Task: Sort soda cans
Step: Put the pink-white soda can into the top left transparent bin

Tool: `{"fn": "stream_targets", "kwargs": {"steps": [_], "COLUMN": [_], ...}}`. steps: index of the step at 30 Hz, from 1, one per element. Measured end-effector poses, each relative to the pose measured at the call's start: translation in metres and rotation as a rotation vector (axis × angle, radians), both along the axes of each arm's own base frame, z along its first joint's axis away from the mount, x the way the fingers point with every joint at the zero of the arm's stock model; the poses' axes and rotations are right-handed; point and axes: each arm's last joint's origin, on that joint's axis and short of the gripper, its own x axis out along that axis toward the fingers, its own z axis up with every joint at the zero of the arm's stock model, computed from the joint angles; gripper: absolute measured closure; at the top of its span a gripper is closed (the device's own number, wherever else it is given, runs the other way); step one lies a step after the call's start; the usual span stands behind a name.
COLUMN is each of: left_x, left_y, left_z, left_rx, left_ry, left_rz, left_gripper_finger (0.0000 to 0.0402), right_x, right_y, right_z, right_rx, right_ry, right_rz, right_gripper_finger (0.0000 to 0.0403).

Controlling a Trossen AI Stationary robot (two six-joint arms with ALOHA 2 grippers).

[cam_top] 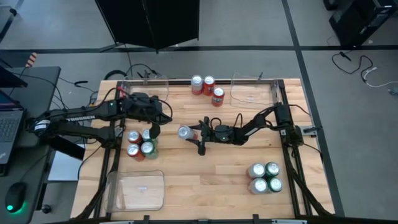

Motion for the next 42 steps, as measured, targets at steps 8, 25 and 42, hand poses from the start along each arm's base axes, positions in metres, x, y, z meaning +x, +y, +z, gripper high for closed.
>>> {"fn": "stream_targets", "kwargs": {"steps": [8,25,42], "left_x": [0.012,0.049,0.105], "left_y": [-0.008,-0.012,-0.014], "left_z": [0.000,-0.026,-0.050], "left_rx": [-0.039,-0.044,-0.009], "left_ry": [0.048,0.197,0.269], "left_rz": [-0.031,-0.044,-0.075], "left_gripper_finger": [0.0399,0.0399,0.0401], "right_x": [-0.002,-0.013,-0.014], "right_y": [0.000,0.001,0.002], "right_z": [0.005,-0.001,-0.003], "right_rx": [-0.008,0.007,0.102], "right_ry": [0.041,0.049,0.040], "right_rz": [0.002,0.004,-0.019], "right_gripper_finger": [0.0131,0.0103,0.0096]}}
